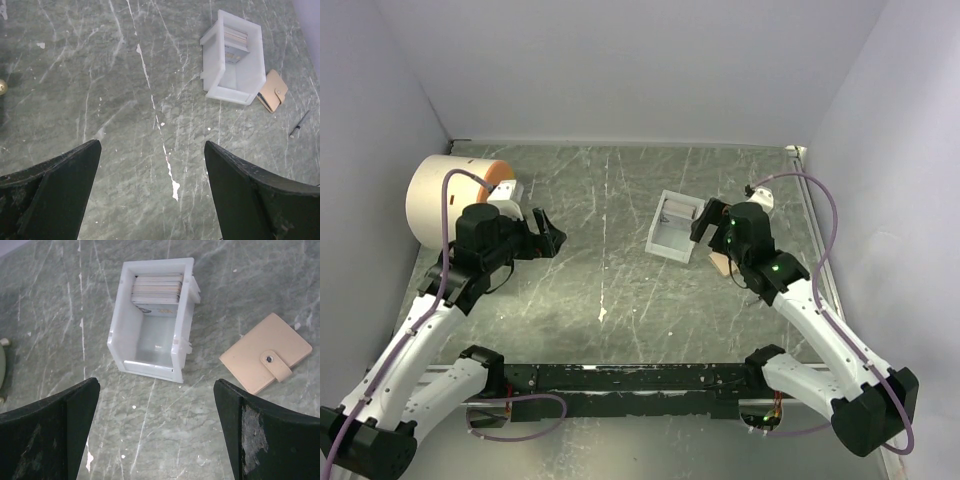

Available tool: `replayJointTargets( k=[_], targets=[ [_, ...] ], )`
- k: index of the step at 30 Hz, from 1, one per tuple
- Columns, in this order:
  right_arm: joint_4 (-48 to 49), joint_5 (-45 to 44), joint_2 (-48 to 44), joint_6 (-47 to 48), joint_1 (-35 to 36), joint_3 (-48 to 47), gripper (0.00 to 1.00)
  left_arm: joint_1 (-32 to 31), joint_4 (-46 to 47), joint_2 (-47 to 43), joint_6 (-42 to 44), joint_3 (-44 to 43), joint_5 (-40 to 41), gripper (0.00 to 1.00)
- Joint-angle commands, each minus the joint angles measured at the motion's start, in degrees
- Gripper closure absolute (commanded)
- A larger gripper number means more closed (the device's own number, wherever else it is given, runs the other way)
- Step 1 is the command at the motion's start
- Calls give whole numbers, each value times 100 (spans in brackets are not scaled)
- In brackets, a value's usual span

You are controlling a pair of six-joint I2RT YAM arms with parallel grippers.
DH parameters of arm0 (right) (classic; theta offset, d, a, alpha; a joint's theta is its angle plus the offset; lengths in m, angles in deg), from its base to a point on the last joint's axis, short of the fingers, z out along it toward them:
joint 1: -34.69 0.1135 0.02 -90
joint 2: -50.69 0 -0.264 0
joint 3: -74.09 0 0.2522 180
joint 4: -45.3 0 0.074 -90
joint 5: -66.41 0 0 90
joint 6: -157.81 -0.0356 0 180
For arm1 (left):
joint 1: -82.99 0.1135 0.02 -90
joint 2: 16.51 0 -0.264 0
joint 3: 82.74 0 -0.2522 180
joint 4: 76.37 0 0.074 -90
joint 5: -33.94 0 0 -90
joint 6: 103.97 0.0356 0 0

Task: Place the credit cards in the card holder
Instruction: Move the card holder to the center of the board.

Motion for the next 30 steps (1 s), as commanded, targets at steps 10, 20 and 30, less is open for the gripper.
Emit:
replayJointTargets(
  k=[10,20,30],
  targets=[
    [-420,-1601,593,-669,-75,-380,0,78,-197,-167,296,22,-128,4],
    [-67,-1493,1534,-279,-921,-472,11,78,-171,-448,525,86,-167,4],
    [449,-859,2368,-385,-1709,-330,34,78,-135,-509,577,108,-288,4]
  ],
)
